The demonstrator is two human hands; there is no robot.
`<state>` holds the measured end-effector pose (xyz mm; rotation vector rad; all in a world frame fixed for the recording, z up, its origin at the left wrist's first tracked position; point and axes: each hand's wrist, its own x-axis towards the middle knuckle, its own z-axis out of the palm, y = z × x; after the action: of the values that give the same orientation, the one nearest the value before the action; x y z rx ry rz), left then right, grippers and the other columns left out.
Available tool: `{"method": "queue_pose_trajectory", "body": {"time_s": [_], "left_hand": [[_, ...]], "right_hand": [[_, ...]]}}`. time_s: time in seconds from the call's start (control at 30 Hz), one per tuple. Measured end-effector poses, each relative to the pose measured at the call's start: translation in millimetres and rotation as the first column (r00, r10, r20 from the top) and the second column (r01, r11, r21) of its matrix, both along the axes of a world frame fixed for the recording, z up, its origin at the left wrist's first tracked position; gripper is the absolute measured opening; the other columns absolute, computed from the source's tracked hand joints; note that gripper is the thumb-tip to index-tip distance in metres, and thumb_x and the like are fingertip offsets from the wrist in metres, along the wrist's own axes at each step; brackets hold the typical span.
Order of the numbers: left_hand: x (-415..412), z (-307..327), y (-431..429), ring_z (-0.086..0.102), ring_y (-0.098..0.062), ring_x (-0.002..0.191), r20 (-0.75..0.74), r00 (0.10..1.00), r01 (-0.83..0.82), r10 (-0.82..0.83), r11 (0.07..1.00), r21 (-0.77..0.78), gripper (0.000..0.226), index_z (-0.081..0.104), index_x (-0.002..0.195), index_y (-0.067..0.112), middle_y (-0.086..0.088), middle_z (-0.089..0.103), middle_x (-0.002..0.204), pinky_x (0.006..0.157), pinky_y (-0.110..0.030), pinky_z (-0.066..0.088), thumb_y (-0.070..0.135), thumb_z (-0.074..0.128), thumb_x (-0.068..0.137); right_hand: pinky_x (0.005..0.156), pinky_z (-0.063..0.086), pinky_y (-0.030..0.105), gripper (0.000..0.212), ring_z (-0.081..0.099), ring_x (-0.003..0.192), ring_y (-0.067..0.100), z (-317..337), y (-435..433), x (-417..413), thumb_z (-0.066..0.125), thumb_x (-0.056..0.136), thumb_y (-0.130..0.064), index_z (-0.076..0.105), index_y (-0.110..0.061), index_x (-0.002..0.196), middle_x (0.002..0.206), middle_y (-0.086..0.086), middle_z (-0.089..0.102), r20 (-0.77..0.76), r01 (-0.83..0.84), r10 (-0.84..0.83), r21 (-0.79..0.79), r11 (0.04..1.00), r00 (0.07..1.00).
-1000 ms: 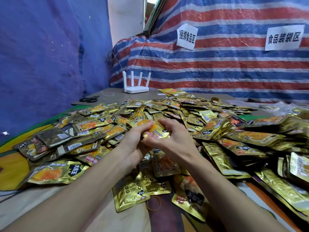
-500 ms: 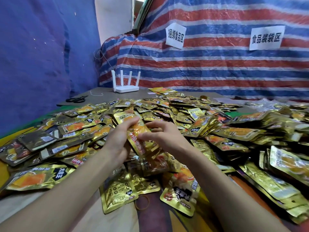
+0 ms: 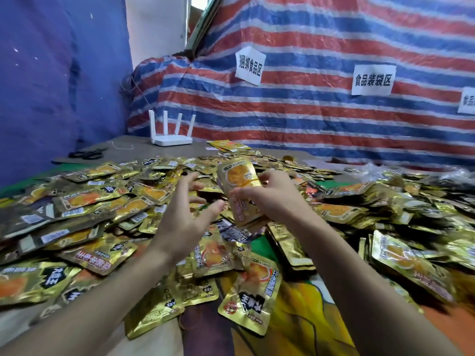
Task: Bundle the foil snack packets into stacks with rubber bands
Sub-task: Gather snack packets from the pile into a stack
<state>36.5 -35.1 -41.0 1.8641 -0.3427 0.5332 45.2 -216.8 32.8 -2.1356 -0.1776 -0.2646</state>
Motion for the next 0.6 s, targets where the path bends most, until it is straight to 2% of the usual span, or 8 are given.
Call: {"method": "queue_pose_trajectory", "body": {"time_s": [0.1, 0.2, 0.27, 0.33, 0.4, 0.43, 0.5, 0.6], "left_hand": [[-6.6, 1.2, -10.3, 0.047, 0.006, 0.115, 0.166, 0.986, -0.042, 0.003, 0.971, 0.234, 0.071, 0.035, 0.144, 0.038, 0.021, 0.043, 0.134, 0.09, -0.021, 0.04, 0.063, 0.057, 0.081], [-9.3, 4.3, -15.2, 0.041, 0.02, 0.112, 0.232, 0.971, -0.02, -0.054, 0.952, 0.307, 0.055, 0.038, 0.134, 0.047, 0.024, 0.042, 0.125, 0.087, -0.012, 0.033, 0.062, 0.052, 0.083], [-8.1, 3.3, -14.9, 0.043, 0.017, 0.114, 0.216, 0.974, -0.004, -0.068, 0.948, 0.318, 0.05, 0.039, 0.131, 0.048, 0.025, 0.043, 0.123, 0.088, -0.016, 0.037, 0.063, 0.05, 0.084], [-6.2, 1.2, -12.2, 0.048, 0.009, 0.112, 0.178, 0.982, 0.006, -0.066, 0.949, 0.316, 0.054, 0.047, 0.13, 0.041, 0.025, 0.046, 0.121, 0.093, -0.028, 0.045, 0.067, 0.046, 0.082], [-6.1, 0.1, -9.9, 0.05, 0.004, 0.111, 0.15, 0.987, 0.003, -0.055, 0.944, 0.33, 0.052, 0.049, 0.125, 0.043, 0.028, 0.047, 0.12, 0.095, -0.037, 0.048, 0.069, 0.043, 0.08], [-6.5, 0.3, -9.2, 0.051, 0.003, 0.111, 0.139, 0.989, 0.002, -0.052, 0.941, 0.339, 0.046, 0.047, 0.122, 0.048, 0.033, 0.045, 0.119, 0.096, -0.038, 0.049, 0.069, 0.044, 0.08], [-7.3, 0.7, -8.3, 0.051, 0.0, 0.114, 0.115, 0.992, 0.001, -0.045, 0.935, 0.355, 0.035, 0.044, 0.115, 0.055, 0.039, 0.041, 0.12, 0.099, -0.042, 0.049, 0.065, 0.048, 0.082], [-8.9, 2.0, -8.1, 0.05, -0.001, 0.116, 0.088, 0.995, 0.002, -0.036, 0.933, 0.36, 0.029, 0.043, 0.113, 0.056, 0.032, 0.043, 0.123, 0.103, -0.045, 0.046, 0.055, 0.052, 0.085]], "right_hand": [[0.055, 0.062, 0.05, 0.023, 0.073, 0.066, 0.028, 11.9, -22.1, 3.0, 0.079, 0.071, -0.023, 0.066, -0.01, 0.086, 0.079, 0.01, 0.073, 0.015, 0.149, -0.149, -0.175, 0.973, 0.989], [0.06, 0.063, 0.046, 0.013, 0.072, 0.071, 0.032, 26.8, -49.9, 10.1, 0.068, 0.067, -0.012, 0.071, -0.003, 0.076, 0.073, 0.014, 0.072, 0.061, 0.284, -0.281, -0.344, 0.895, 0.958], [0.067, 0.061, 0.041, 0.021, 0.071, 0.081, 0.034, 34.3, -69.8, 20.6, 0.063, 0.075, -0.012, 0.07, 0.0, 0.091, 0.086, 0.016, 0.071, 0.098, 0.353, -0.344, -0.406, 0.843, 0.934], [0.079, 0.059, 0.042, 0.038, 0.068, 0.094, 0.035, 35.7, -84.7, 31.8, 0.062, 0.087, -0.018, 0.054, 0.004, 0.118, 0.103, 0.018, 0.066, 0.11, 0.416, -0.415, -0.46, 0.784, 0.903], [0.084, 0.057, 0.045, 0.048, 0.065, 0.099, 0.035, 28.8, -92.4, 38.1, 0.062, 0.09, -0.02, 0.041, 0.001, 0.129, 0.107, 0.017, 0.064, 0.123, 0.44, -0.451, -0.542, 0.716, 0.884], [0.082, 0.056, 0.044, 0.045, 0.064, 0.096, 0.034, 24.3, -94.7, 41.0, 0.063, 0.089, -0.02, 0.047, 0.0, 0.126, 0.103, 0.015, 0.065, 0.146, 0.45, -0.465, -0.606, 0.656, 0.873], [0.083, 0.054, 0.041, 0.027, 0.064, 0.09, 0.031, 19.6, -94.1, 42.2, 0.066, 0.085, -0.029, 0.064, -0.009, 0.104, 0.094, 0.01, 0.066, 0.188, 0.449, -0.5, -0.757, 0.474, 0.846], [0.094, 0.048, 0.043, 0.029, 0.06, 0.1, 0.031, 20.8, -88.2, 42.0, 0.069, 0.084, -0.044, 0.062, -0.017, 0.09, 0.105, 0.01, 0.065, 0.147, 0.384, -0.551, -0.857, 0.343, 0.821]]}}
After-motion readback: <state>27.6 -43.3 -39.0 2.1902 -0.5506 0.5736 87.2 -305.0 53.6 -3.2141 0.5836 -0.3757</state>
